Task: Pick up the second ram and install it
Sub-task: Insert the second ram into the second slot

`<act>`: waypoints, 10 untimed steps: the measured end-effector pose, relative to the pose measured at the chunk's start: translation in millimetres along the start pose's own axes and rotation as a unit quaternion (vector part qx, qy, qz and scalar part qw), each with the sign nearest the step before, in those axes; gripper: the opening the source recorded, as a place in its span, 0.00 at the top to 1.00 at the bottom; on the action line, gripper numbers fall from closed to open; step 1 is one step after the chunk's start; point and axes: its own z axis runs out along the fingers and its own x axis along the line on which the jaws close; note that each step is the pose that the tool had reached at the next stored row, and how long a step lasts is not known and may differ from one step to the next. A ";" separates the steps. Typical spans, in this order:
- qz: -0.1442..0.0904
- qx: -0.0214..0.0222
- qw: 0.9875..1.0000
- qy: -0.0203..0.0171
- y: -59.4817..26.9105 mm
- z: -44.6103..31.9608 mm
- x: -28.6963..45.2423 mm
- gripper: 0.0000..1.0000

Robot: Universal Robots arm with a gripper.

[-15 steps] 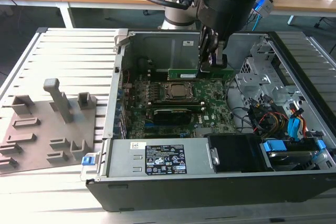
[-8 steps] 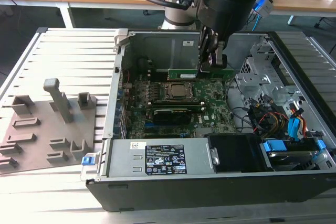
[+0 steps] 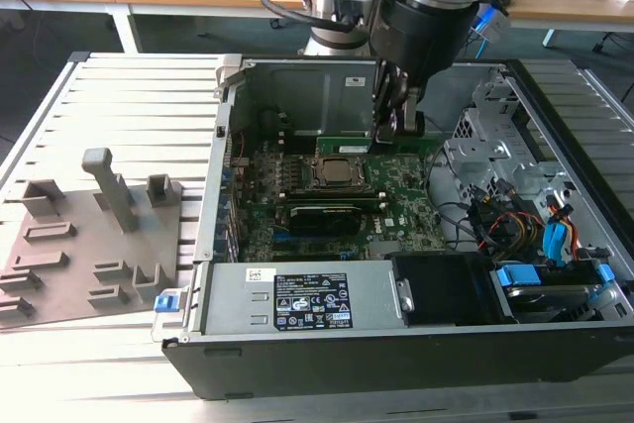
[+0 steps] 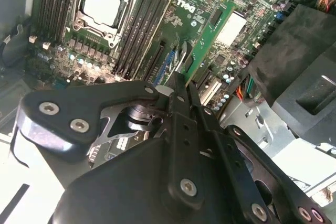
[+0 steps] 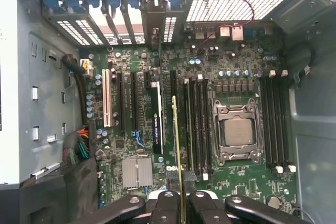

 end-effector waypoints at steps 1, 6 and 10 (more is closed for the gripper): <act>0.000 0.000 1.000 0.000 0.0 0.8 0.0 0.86; 0.000 0.000 1.000 0.000 -0.5 7.3 0.3 0.86; 0.000 0.000 1.000 0.000 -0.8 11.7 0.5 0.86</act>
